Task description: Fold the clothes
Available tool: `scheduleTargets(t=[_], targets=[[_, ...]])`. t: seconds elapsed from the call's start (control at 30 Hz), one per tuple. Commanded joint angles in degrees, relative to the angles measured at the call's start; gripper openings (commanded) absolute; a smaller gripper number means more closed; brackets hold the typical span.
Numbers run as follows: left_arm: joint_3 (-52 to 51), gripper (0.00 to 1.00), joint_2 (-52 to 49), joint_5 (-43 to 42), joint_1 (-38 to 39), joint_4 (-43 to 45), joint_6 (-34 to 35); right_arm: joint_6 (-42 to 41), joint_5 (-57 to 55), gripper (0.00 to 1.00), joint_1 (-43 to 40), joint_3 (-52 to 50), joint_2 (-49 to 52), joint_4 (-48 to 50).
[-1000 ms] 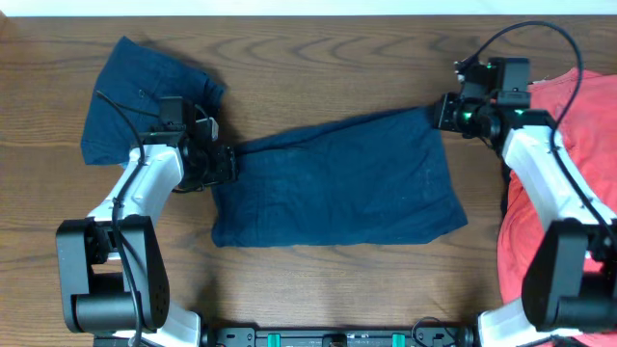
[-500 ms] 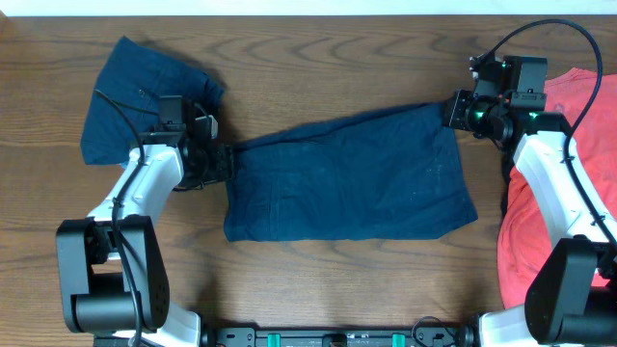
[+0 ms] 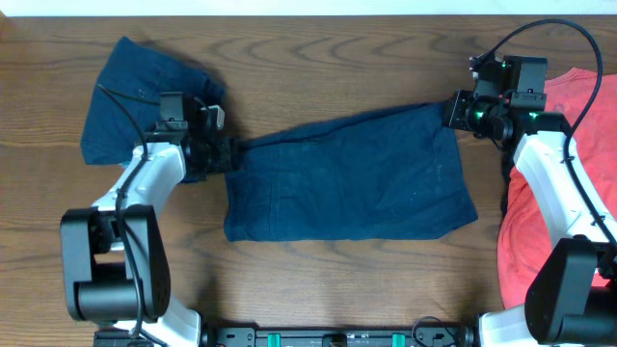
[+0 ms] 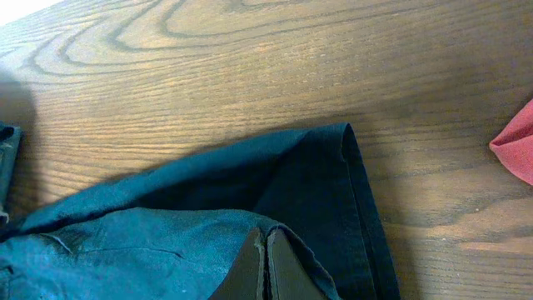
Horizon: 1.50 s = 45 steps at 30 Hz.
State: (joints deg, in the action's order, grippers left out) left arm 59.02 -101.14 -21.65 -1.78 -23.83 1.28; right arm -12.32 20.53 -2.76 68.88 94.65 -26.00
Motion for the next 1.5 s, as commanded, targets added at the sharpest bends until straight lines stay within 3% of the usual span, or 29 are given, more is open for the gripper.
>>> scheduleTargets(t=[0.0, 0.07, 0.13, 0.53, 0.87, 0.93, 0.97, 1.0, 1.03, 1.1, 1.2, 1.47], targets=[[1.1, 0.35, -1.0, -1.9, -0.2, -0.1, -1.7, 0.8, -0.6, 0.01, -0.3, 0.3, -0.8, -0.1], [1.1, 0.14, -1.0, -2.0, -0.2, -0.1, -1.6, 0.8, -0.6, 0.01, -0.3, 0.3, -0.8, -0.1], [1.1, 0.06, -0.5, -2.0, -0.2, -0.5, -1.5, 0.8, -0.6, 0.01, -0.3, 0.3, -0.8, 0.1], [3.0, 0.06, 10.4, -1.9, -0.2, -4.3, -0.6, -4.0, 3.1, 0.01, -0.3, 0.4, -3.9, 6.6], [2.9, 0.06, 6.7, -1.9, 0.0, 0.5, 0.4, -6.3, -4.0, 0.01, -0.2, 0.4, 2.7, 14.1], [2.9, 0.17, 5.1, -1.9, 0.3, 1.1, 1.3, -6.4, -4.0, 0.13, -0.2, 0.4, 5.9, 17.2], [2.9, 0.33, 4.2, -1.9, 0.5, 1.3, 1.8, -6.5, -4.0, 0.28, -0.2, 0.4, 8.0, 18.9], [2.9, 0.41, 3.6, -1.9, 0.6, 1.2, 1.8, -6.5, -4.0, 0.41, -0.2, 0.4, 9.2, 19.5], [2.9, 0.46, 2.9, -1.9, 0.8, 0.9, 1.8, -6.5, -4.0, 0.54, -0.2, 0.4, 10.7, 19.8], [2.9, 0.49, 2.2, -1.9, 0.9, 0.0, 1.8, -6.5, -4.0, 0.64, -0.3, 0.4, 12.6, 18.8], [3.0, 0.58, 2.5, -1.7, 0.7, -1.4, 1.7, -5.1, -4.0, 0.67, -1.0, 0.4, 12.9, 15.0], [3.0, 0.63, 6.2, -1.7, -0.7, -10.0, 1.7, -1.1, -0.1, 0.67, -4.8, 0.4, 3.2, -5.4]])
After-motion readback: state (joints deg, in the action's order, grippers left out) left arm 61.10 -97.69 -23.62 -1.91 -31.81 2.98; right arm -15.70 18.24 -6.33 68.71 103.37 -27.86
